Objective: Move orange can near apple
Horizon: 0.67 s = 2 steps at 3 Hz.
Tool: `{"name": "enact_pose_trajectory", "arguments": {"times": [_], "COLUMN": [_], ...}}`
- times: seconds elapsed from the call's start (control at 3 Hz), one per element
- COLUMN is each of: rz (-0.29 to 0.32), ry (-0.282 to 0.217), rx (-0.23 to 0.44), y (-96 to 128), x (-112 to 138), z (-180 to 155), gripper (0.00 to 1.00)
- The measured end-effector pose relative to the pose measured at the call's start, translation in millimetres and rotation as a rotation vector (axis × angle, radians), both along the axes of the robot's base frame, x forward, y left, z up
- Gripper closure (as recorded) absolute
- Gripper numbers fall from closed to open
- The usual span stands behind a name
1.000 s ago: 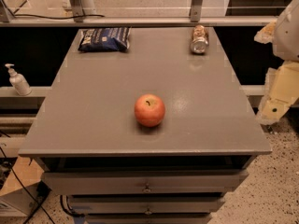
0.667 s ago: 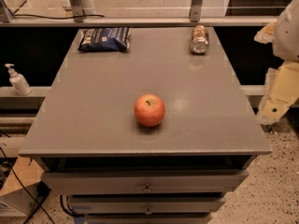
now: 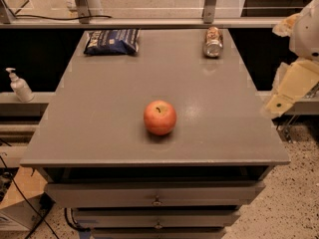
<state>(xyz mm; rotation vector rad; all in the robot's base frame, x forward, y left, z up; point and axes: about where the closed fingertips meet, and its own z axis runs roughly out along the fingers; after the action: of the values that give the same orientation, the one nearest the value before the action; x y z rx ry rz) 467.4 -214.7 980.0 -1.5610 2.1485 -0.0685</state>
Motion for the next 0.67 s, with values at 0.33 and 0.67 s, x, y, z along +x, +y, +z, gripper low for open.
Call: {"name": "enact_pose_trajectory", "arguments": {"times": [0.33,0.67], "rz": [-0.028,-0.067], "ry": [-0.087,-0.137], "rx": [0.091,0.173], "y": [6,8], "x": [36,86], "z": [0,-5], "gripper": [0.00,0.00]}}
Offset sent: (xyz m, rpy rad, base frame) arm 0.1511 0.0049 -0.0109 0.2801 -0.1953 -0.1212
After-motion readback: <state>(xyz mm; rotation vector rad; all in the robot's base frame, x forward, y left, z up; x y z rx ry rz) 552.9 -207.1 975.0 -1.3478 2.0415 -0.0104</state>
